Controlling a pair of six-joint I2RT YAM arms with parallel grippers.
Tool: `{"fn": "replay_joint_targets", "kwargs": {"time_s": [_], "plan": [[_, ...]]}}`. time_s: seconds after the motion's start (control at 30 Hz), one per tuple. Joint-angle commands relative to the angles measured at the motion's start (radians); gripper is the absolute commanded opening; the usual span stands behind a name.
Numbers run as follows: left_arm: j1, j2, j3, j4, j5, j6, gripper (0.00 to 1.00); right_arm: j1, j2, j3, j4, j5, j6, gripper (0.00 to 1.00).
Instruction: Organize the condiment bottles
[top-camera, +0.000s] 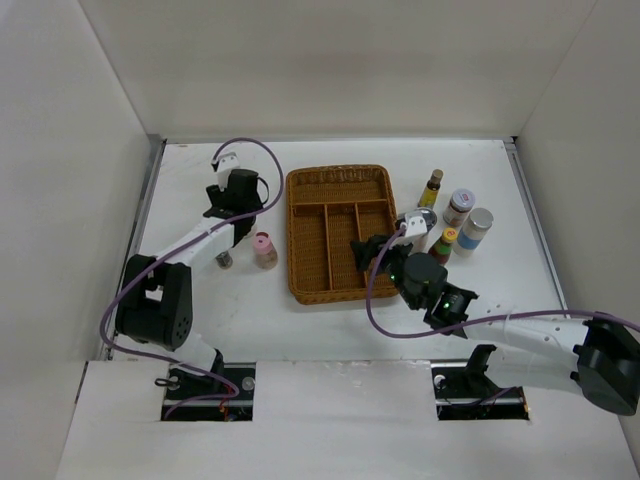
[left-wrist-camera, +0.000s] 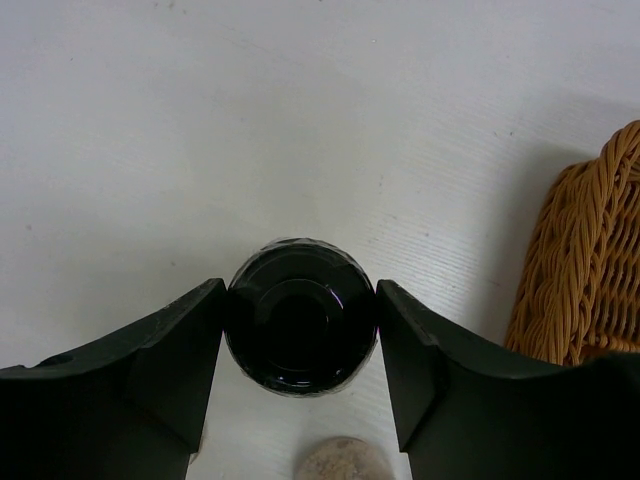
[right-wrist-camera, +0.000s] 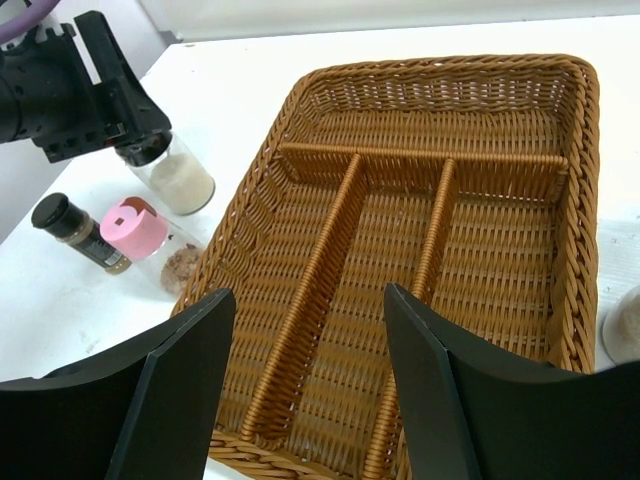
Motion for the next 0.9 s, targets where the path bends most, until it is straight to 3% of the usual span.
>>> {"fn": "replay_joint_targets", "kwargs": {"time_s": [0.0, 0.23, 0.63, 0.87], "plan": [[0.0, -0.106, 0.055, 0.04, -0.012, -0.003, 0.4, -0.012, -0.004, 0.023, 0.048, -0.01, 0.019, 0.68], [-0.062, -0.16, 0.179, 0.103, -0.047, 0.04, 0.39, -0.015, 0.002, 0.026, 0.045, -0.012, 0.022, 0.68], [-0.202, 0.184, 0.492, 0.145, 0.06, 0.035, 0.39, -0.033, -0.026, 0.009, 0.046, -0.012, 0.04, 0.69], [-0.241, 0.319, 0.553, 0.152, 0.062, 0.035, 0.39, -0.033, -0.04, 0.007, 0.046, -0.016, 0.039, 0.69]]}}
